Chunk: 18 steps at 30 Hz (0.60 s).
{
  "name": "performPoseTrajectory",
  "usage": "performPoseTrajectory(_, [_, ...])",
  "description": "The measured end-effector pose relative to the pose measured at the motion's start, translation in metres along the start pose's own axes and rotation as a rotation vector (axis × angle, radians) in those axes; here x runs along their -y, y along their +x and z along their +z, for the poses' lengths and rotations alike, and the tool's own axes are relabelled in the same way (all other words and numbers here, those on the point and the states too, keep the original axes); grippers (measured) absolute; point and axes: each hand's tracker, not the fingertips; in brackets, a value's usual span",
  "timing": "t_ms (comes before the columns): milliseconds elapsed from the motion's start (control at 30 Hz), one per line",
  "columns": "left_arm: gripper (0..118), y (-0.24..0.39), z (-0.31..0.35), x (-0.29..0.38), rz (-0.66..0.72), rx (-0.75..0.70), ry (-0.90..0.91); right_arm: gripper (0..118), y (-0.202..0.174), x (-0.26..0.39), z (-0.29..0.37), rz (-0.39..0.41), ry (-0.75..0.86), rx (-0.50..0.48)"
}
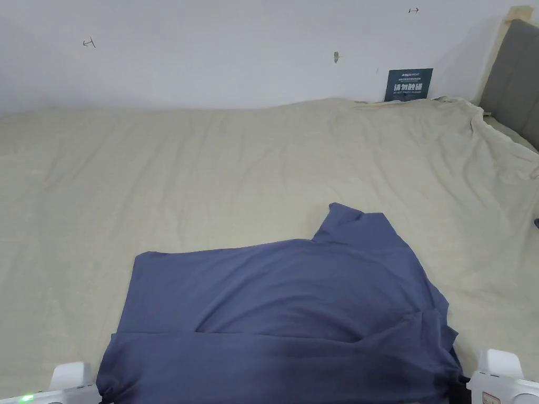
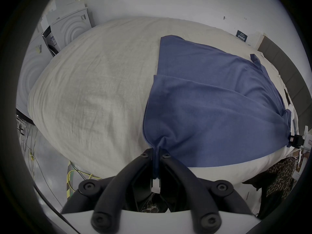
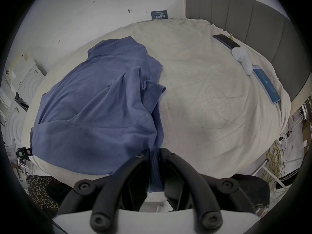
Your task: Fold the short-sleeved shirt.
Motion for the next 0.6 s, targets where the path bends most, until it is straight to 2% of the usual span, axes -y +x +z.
performPoseTrajectory(33, [24, 0.000, 0.001, -0.001, -0.003, -0.002, -0.001, 25, 0.003, -0.002, 0.002, 0.008, 0.005, 0.017])
performPoseTrajectory(67, [40, -0.001, 0.002, -0.004, -0.005, -0.009, -0.008, 41, 0.002, -0.005, 0.009, 0.017, 0.018, 0.031])
performPoseTrajectory(100, [71, 0.000, 0.008, -0.006, -0.002, -0.010, -0.014, 66, 0.002, -0.008, 0.016, 0.021, 0.038, 0.035])
performPoseTrajectory(133, [90, -0.001, 0.014, -0.008, 0.001, -0.008, -0.011, 79, 0.001, -0.013, 0.025, 0.022, 0.077, 0.031])
performPoseTrajectory(167, [104, -0.001, 0.023, -0.012, 0.007, 0.004, 0.026, 87, 0.004, -0.018, 0.032, 0.016, 0.131, 0.018])
performPoseTrajectory(200, [111, -0.001, 0.032, -0.016, 0.012, 0.019, 0.078, 88, 0.003, -0.024, 0.043, 0.013, 0.171, 0.012])
performPoseTrajectory(433, [111, 0.018, 0.109, -0.056, 0.030, 0.089, 0.356, 88, -0.030, -0.062, 0.122, 0.054, 0.456, -0.016])
performPoseTrajectory(533, [110, 0.032, 0.128, -0.065, 0.010, 0.066, 0.462, 87, -0.044, -0.068, 0.139, 0.086, 0.554, -0.017])
performPoseTrajectory(567, [108, 0.037, 0.133, -0.066, 0.006, 0.053, 0.519, 85, -0.049, -0.069, 0.142, 0.093, 0.592, -0.015])
performPoseTrajectory(600, [100, 0.041, 0.135, -0.065, -0.003, 0.050, 0.560, 78, -0.053, -0.069, 0.144, 0.102, 0.621, -0.008])
